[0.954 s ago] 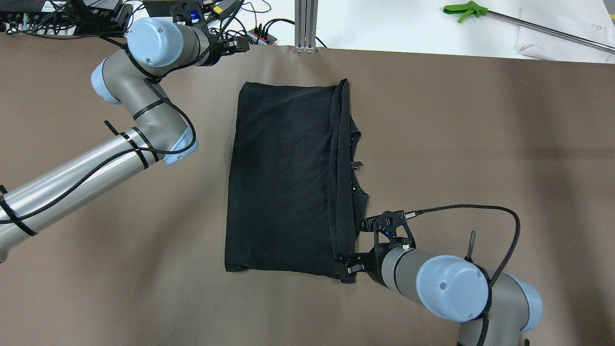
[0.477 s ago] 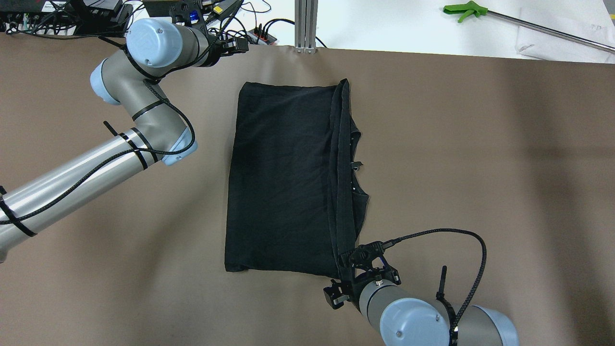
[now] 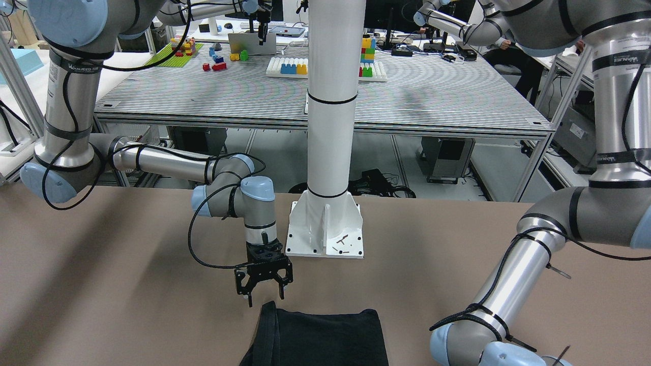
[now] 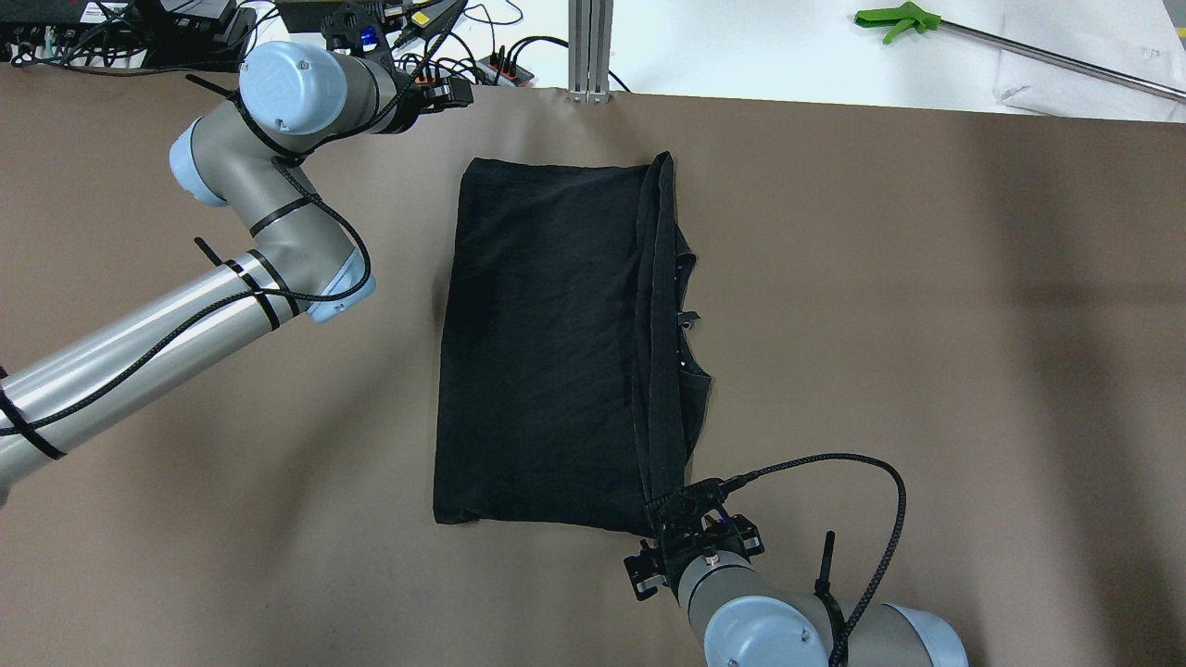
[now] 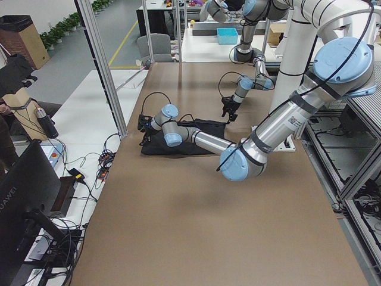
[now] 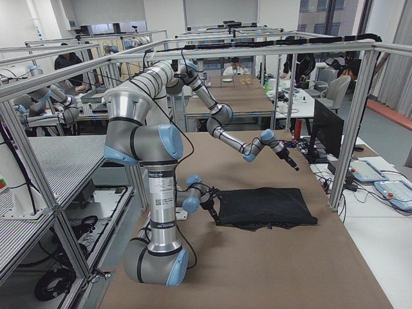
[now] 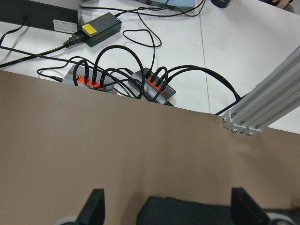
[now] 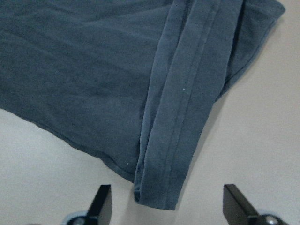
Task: Fold clothes
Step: 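Release with the left gripper and grasp the bottom corner with the right gripper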
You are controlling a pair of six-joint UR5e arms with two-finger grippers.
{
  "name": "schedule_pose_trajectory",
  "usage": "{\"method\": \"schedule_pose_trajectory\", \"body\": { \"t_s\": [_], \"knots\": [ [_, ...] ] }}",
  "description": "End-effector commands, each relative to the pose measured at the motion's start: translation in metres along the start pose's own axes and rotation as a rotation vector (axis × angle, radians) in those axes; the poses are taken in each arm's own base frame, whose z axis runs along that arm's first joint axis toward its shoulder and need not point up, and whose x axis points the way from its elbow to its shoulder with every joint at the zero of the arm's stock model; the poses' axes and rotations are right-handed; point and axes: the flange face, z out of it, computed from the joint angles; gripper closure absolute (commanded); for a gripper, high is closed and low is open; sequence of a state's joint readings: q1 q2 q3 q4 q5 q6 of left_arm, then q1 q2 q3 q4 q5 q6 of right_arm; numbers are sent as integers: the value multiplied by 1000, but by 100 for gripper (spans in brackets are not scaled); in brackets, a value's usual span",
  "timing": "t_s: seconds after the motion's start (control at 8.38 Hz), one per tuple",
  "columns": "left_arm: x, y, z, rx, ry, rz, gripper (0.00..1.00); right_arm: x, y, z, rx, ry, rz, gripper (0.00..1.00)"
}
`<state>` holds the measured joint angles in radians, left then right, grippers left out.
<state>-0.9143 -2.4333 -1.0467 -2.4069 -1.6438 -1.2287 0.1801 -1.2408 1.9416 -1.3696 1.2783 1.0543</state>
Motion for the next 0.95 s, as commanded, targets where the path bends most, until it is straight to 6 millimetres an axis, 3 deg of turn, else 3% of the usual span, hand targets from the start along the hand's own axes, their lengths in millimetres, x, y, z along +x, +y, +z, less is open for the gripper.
{"method": "schedule_pose_trajectory", "body": {
  "t_s": [0.0, 0.12, 0.24, 0.36, 0.72, 0.84],
  "knots": [
    [-7, 2, 2, -3, -7, -1, 5, -7, 8, 8, 20, 24, -16, 26],
    [-7, 2, 2, -3, -7, -1, 5, -9, 10, 8, 29, 27, -19, 29],
    [-7, 3, 2, -4, -8, -1, 5, -14, 15, 6, 25, 18, -22, 44],
    [-7, 2, 2, -3, -7, -1, 5, -17, 18, 5, 23, 11, -21, 53],
    [-8, 4, 3, -5, -8, 0, 5, -16, 14, 3, 50, 22, -12, 100],
    [-8, 4, 3, -3, -8, -2, 5, -15, 13, 2, 52, 22, -11, 100]
  ]
}}
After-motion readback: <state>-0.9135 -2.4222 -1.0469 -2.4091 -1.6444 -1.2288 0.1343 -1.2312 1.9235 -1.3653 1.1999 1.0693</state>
